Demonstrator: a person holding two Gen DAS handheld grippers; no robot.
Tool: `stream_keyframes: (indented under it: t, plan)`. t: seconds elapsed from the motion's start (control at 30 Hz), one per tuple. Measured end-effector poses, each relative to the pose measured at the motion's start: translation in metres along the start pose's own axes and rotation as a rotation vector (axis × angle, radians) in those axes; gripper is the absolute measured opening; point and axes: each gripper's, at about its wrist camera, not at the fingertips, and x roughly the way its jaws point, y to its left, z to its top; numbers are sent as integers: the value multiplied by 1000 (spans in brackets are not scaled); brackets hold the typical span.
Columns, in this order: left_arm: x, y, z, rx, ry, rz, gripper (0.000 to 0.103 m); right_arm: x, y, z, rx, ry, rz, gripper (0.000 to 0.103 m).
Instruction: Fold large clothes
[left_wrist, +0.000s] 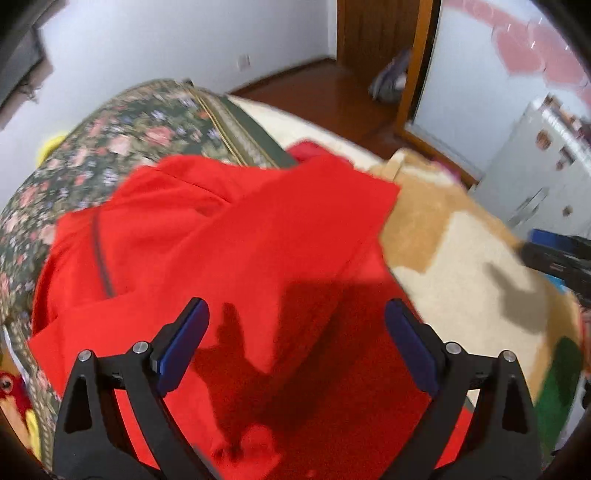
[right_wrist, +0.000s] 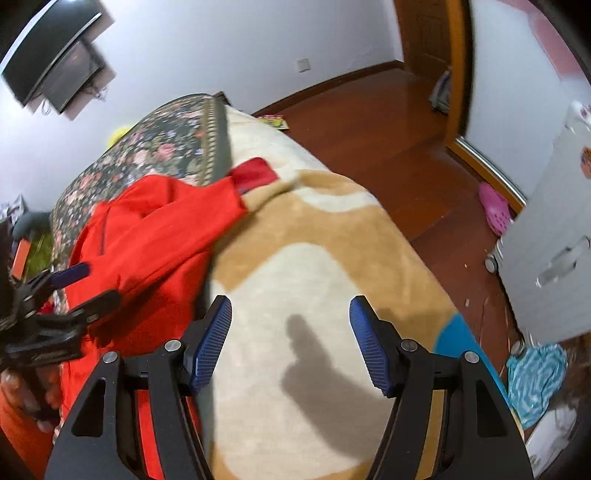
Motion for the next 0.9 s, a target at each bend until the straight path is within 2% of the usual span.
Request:
stream_keyframes:
  t: [0.17,0.27,0.3,0.33,0.37,0.4,0.43,0.47,0.53,0.63,0.73,0.9]
  plan:
    - [50,-2,14,2,89,-44,94,7,-14,-7,-3,20,-8,63]
    - [57,-1,12,18,43,-18,94,19,-17,-9,-1,69,-21,63]
    - [55,2,12,12,22,-13,85,22,-17,-9,-1,77,-16,63]
    - [53,3,12,5,11,-8,71,22,-15,-10,-8,81,-12,63]
    - [51,7,13,-9,0,-3,64,23,-11,-9,-19,81,-12,63]
    - [48,10,14,-21,-6,2,46,21,-10,-10,-27,79,-11,63]
    - [45,15,15,-35,-11,24,34,21,-9,-10,-32,76,-7,63]
    - [40,23,18,-51,-9,64,16,20,-5,-9,-37,74,-2,63]
    - [28,38,22,-95,-35,55,12,20,2,-7,-47,76,9,63]
    - [-12,69,22,-184,-136,38,6,24,16,-1,-66,87,23,63]
    - [-51,97,15,-239,-229,24,6,25,40,6,-120,78,34,63]
    - [-114,152,-21,-295,-342,48,6,33,83,14,-192,65,61,63]
